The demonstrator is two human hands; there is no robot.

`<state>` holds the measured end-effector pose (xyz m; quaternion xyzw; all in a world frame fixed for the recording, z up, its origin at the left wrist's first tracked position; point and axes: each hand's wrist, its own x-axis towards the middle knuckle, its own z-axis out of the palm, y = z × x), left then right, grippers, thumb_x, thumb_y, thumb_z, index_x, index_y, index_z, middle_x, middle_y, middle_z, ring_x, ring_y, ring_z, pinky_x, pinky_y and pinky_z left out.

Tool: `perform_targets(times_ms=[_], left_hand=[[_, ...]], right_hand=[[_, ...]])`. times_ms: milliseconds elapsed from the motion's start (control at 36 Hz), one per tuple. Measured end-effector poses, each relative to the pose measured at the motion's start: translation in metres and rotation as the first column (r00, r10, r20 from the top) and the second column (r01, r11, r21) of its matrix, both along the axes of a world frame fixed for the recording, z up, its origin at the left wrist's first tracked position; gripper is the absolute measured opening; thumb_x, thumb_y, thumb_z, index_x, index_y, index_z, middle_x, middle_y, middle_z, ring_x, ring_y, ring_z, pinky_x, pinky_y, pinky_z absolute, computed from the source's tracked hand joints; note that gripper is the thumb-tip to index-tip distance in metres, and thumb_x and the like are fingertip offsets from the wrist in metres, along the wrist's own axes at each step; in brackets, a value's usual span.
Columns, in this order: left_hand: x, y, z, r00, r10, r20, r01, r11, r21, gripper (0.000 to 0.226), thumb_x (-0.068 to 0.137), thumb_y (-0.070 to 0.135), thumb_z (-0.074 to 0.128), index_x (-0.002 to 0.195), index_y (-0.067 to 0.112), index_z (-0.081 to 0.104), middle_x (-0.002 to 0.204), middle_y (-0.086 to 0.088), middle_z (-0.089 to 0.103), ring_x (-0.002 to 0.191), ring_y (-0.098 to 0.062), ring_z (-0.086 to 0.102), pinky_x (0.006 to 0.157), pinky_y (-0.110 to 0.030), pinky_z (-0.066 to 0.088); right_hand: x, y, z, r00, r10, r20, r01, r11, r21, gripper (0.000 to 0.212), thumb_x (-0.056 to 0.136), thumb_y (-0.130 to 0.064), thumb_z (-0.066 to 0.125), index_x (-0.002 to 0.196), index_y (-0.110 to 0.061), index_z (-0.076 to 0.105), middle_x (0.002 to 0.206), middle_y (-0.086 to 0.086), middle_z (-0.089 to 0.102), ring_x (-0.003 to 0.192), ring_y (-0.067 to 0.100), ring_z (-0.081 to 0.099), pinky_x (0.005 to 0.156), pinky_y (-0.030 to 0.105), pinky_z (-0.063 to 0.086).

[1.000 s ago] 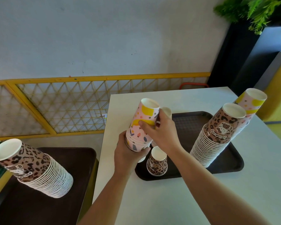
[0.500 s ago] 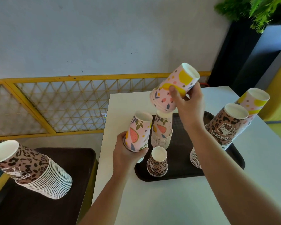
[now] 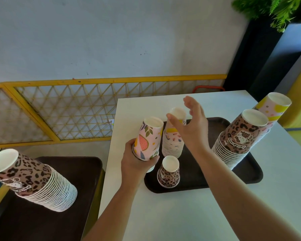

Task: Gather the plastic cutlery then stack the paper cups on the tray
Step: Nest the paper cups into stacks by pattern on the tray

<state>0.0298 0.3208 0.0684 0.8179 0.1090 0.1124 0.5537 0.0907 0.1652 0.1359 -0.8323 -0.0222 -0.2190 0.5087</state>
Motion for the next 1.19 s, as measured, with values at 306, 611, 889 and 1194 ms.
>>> perform_targets(times_ms=[306, 611, 889, 1194], left_hand=[[-0.003, -0.004, 0.011, 0.999, -0.034, 0.02, 0.035, 0.999, -0.022, 0.073, 0.055, 0.019, 0.089, 0.114, 0.028, 0.046, 0.095, 0.022, 0.056, 0.085, 0.013, 0.054, 0.065, 0.001, 0.043], [-0.007, -0.005, 0.011, 0.99, -0.13, 0.047, 0.127, 0.991, 0.049, 0.085, 0.054, 0.02, 0.09, 0.125, 0.028, 0.043, 0.112, 0.014, 0.06, 0.099, -0.002, 0.057, 0.073, -0.002, 0.045], [-0.003, -0.002, 0.005, 0.994, -0.105, 0.008, 0.104, 0.991, 0.083, 0.074, 0.055, 0.019, 0.088, 0.119, 0.018, 0.051, 0.102, 0.009, 0.062, 0.095, -0.011, 0.06, 0.071, -0.012, 0.046], [0.002, -0.001, 0.003, 0.997, -0.078, 0.024, 0.075, 0.993, 0.095, 0.075, 0.057, 0.021, 0.088, 0.121, 0.018, 0.05, 0.105, 0.01, 0.058, 0.094, -0.004, 0.056, 0.069, -0.006, 0.043]], right_hand=[[-0.033, 0.032, -0.012, 0.931, 0.253, -0.262, -0.257, 0.966, 0.018, 0.074, 0.054, -0.066, 0.065, 0.117, -0.031, 0.049, 0.109, -0.013, 0.062, 0.105, 0.007, 0.058, 0.089, 0.038, 0.051], [-0.03, 0.025, -0.004, 0.948, 0.229, -0.221, -0.228, 0.973, 0.034, 0.045, 0.07, -0.038, 0.073, 0.105, -0.015, 0.056, 0.096, -0.003, 0.067, 0.091, 0.01, 0.062, 0.077, 0.032, 0.056], [-0.012, 0.011, 0.029, 0.984, 0.17, -0.047, -0.164, 0.979, 0.119, 0.03, 0.078, -0.029, 0.071, 0.102, -0.02, 0.056, 0.086, -0.019, 0.062, 0.077, -0.009, 0.06, 0.062, 0.007, 0.049], [0.016, -0.012, 0.056, 0.966, -0.113, 0.234, 0.07, 0.98, 0.185, 0.069, 0.067, -0.051, 0.065, 0.121, -0.01, 0.05, 0.111, 0.004, 0.058, 0.097, 0.017, 0.058, 0.076, 0.024, 0.052]])
